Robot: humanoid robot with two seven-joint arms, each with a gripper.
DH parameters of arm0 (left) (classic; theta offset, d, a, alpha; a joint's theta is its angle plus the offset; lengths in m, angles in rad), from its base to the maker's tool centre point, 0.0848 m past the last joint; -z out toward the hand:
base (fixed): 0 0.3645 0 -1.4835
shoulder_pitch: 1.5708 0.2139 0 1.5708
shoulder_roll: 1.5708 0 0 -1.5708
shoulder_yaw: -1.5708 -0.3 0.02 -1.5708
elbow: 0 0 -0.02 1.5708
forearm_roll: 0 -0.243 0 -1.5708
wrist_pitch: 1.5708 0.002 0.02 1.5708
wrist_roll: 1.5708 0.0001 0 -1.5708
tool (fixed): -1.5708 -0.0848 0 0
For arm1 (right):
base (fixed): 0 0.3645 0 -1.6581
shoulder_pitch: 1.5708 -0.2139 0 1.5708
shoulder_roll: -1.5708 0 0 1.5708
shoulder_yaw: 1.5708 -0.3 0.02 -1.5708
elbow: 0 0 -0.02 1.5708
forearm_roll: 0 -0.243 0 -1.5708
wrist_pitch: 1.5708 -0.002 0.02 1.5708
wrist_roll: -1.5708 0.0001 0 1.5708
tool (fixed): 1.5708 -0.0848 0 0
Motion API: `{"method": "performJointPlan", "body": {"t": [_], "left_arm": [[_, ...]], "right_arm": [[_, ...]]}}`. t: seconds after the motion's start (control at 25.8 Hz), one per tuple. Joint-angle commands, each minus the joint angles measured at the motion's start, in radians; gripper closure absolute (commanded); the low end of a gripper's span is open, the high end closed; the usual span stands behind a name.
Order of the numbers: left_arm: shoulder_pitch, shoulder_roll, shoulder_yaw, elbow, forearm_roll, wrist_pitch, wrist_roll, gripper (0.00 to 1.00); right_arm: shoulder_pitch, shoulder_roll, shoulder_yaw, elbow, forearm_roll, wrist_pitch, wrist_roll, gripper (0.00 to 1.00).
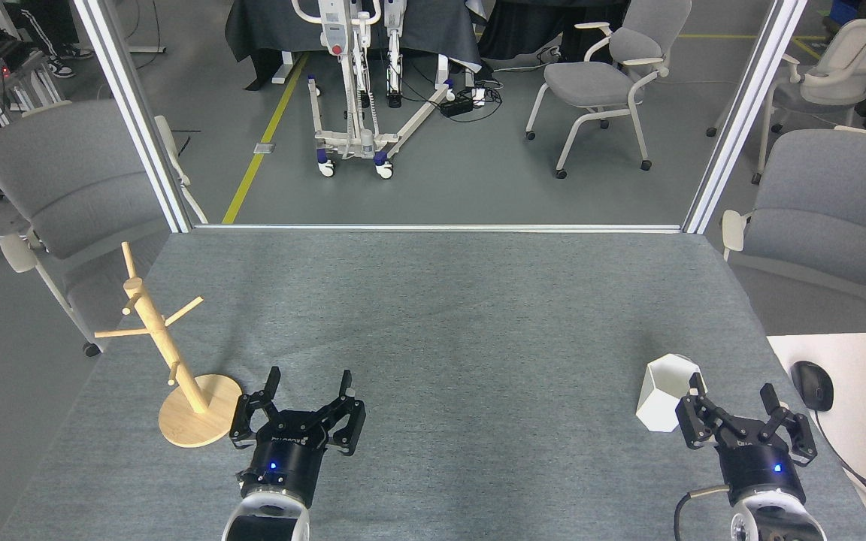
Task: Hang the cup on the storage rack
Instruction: 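Move the right gripper back from the white hexagonal cup, then close the right gripper around the white hexagonal cup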
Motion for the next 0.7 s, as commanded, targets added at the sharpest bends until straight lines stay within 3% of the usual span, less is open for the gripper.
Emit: {"method": "performJointPlan", "body": {"t": [0.0, 0.39, 0.66], "left_arm": [[0.006, 0.001, -0.002, 0.002, 0.000, -0.016, -0.001, 0.00], [0.038, 0.004, -0.023, -0.002, -0.001, -0.014, 0.001, 0.01], [0.035, 0.000, -0.025, -0.015, 0.000, -0.011, 0.001, 0.00]], "right_arm": [[0.000, -0.001, -0.006, 0.067, 0.004, 0.004, -0.002, 0.00], [-0.001, 0.002, 0.015, 0.073, 0.046, 0.108, -0.004, 0.01], [-0.009, 0.005, 0.110, 0.073, 0.056, 0.133, -0.004, 0.01]]}}
